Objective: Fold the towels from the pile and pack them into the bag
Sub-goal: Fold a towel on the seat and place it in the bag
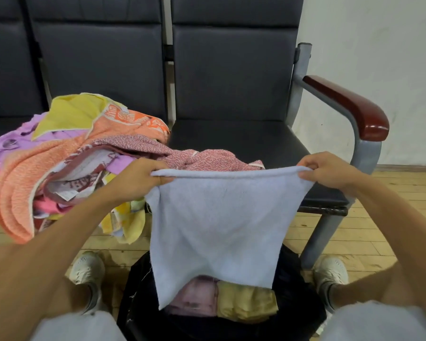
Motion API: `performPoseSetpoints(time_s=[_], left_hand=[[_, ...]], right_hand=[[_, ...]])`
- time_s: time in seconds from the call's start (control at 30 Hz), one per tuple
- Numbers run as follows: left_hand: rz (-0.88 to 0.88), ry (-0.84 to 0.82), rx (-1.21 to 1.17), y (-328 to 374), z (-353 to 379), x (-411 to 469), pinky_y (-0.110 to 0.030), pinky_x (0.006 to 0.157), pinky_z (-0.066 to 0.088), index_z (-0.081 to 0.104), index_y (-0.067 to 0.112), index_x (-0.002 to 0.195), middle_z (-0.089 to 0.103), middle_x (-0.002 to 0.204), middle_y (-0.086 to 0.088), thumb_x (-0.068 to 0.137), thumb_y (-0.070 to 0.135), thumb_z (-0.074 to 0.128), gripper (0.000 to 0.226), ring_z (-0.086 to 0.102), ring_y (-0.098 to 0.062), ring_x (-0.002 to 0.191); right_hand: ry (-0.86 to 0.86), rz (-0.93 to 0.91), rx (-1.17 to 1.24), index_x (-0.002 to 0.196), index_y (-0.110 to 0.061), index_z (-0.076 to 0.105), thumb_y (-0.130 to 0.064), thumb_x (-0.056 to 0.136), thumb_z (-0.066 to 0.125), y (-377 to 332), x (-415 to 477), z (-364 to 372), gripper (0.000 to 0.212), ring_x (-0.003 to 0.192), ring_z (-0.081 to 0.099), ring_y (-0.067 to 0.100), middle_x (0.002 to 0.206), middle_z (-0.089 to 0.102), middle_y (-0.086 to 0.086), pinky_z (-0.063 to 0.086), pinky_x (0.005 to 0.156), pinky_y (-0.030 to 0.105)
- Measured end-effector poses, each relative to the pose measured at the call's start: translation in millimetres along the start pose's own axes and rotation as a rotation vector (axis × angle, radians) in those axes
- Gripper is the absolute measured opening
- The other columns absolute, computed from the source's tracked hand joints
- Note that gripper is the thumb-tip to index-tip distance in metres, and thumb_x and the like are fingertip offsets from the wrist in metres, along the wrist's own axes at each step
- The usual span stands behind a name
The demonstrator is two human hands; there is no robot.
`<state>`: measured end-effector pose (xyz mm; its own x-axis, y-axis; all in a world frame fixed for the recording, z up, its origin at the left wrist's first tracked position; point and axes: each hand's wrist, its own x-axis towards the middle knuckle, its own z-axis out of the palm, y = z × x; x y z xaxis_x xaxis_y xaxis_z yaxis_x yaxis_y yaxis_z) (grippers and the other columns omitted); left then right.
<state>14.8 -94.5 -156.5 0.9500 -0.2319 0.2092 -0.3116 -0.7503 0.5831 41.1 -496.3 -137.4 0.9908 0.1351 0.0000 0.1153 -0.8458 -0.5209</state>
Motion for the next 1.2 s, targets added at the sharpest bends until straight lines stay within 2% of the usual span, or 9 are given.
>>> performPoseSetpoints(time_s=[0.17, 0.33, 0.5, 0.67, 0.77, 0.87, 0.97, 1.1, 1.2], left_hand=[[-0.016, 0.076, 0.070, -3, -9, -4, -0.015, 0.057, 0.036, 0.071, 0.007, 0.084, 0.066, 0.075, -0.006, 0.085, 0.003, 0.069, 0.004, 0.053, -0.006, 0.066], [-0.078, 0.204, 0.073, -6, -20, -4, -0.027, 0.056, 0.037, 0.070, 0.008, 0.078, 0.064, 0.069, -0.009, 0.089, 0.006, 0.065, 0.012, 0.052, -0.015, 0.061], [-0.100, 0.293, 0.051, -5, -21, -3, -0.043, 0.066, 0.048, 0.062, 0.002, 0.076, 0.062, 0.070, -0.019, 0.096, 0.014, 0.055, 0.025, 0.060, -0.033, 0.065], [-0.118, 0.319, -0.220, 8, -20, -6, -0.030, 0.064, 0.054, 0.068, 0.012, 0.084, 0.067, 0.074, -0.011, 0.098, 0.013, 0.054, 0.020, 0.064, -0.020, 0.064], [-0.086, 0.295, -0.420, 17, -20, -8, -0.020, 0.068, 0.056, 0.070, 0.016, 0.094, 0.071, 0.084, -0.006, 0.098, 0.012, 0.053, 0.019, 0.067, -0.011, 0.072], [-0.067, 0.300, -0.412, 17, -22, -10, -0.034, 0.077, 0.056, 0.070, 0.015, 0.096, 0.071, 0.089, -0.009, 0.099, 0.020, 0.053, 0.019, 0.067, -0.022, 0.081], [-0.060, 0.292, -0.267, 13, -24, -12, -0.049, 0.081, 0.051, 0.068, 0.011, 0.086, 0.066, 0.086, -0.019, 0.097, 0.031, 0.053, 0.027, 0.062, -0.035, 0.084], [-0.121, 0.213, -0.391, 16, -22, -14, -0.037, 0.071, 0.055, 0.070, 0.016, 0.086, 0.070, 0.081, -0.007, 0.098, 0.017, 0.053, 0.021, 0.066, -0.025, 0.078], [-0.162, 0.158, -0.502, 23, -29, -16, -0.030, 0.065, 0.057, 0.071, 0.013, 0.093, 0.073, 0.082, -0.004, 0.097, 0.015, 0.055, 0.017, 0.068, -0.023, 0.078]], right_hand=[[0.268, 0.030, 0.150, 0.101, -0.015, 0.057, -0.020, 0.103, 0.045, -8, 6, 9, 0.013, 0.094, 0.052, 0.020, 0.098, 0.054, 0.004, 0.040, 0.076, 0.026], [0.479, 0.120, 0.477, 0.107, -0.018, 0.059, -0.024, 0.099, 0.056, -15, 10, 10, 0.010, 0.104, 0.055, 0.022, 0.115, 0.055, 0.004, 0.053, 0.073, 0.025], [0.519, 0.171, 0.723, 0.109, -0.020, 0.065, -0.024, 0.097, 0.059, -22, 6, 11, 0.015, 0.108, 0.057, 0.020, 0.121, 0.058, 0.002, 0.053, 0.083, 0.028], [0.485, 0.120, 0.844, 0.107, -0.022, 0.067, -0.024, 0.097, 0.057, -26, 0, 6, 0.014, 0.106, 0.059, 0.015, 0.117, 0.062, -0.002, 0.049, 0.079, 0.019], [0.397, 0.082, 0.851, 0.112, -0.021, 0.065, -0.018, 0.095, 0.061, -25, 0, 3, 0.018, 0.113, 0.056, 0.018, 0.126, 0.059, 0.001, 0.050, 0.096, 0.031], [0.377, 0.065, 0.839, 0.116, -0.020, 0.064, -0.011, 0.093, 0.062, -23, -1, 0, 0.024, 0.118, 0.054, 0.021, 0.130, 0.056, 0.002, 0.047, 0.105, 0.037], [0.465, 0.087, 0.752, 0.114, -0.019, 0.066, -0.011, 0.095, 0.060, -20, 1, 2, 0.021, 0.116, 0.054, 0.021, 0.128, 0.058, 0.003, 0.047, 0.104, 0.035], [0.535, 0.064, 0.471, 0.105, -0.023, 0.065, -0.013, 0.099, 0.053, -17, 2, 8, 0.017, 0.108, 0.053, 0.016, 0.115, 0.059, -0.001, 0.044, 0.087, 0.022], [0.507, 0.036, 0.395, 0.102, -0.023, 0.065, -0.012, 0.101, 0.048, -20, -1, 10, 0.020, 0.107, 0.052, 0.015, 0.111, 0.058, -0.003, 0.043, 0.090, 0.024]])
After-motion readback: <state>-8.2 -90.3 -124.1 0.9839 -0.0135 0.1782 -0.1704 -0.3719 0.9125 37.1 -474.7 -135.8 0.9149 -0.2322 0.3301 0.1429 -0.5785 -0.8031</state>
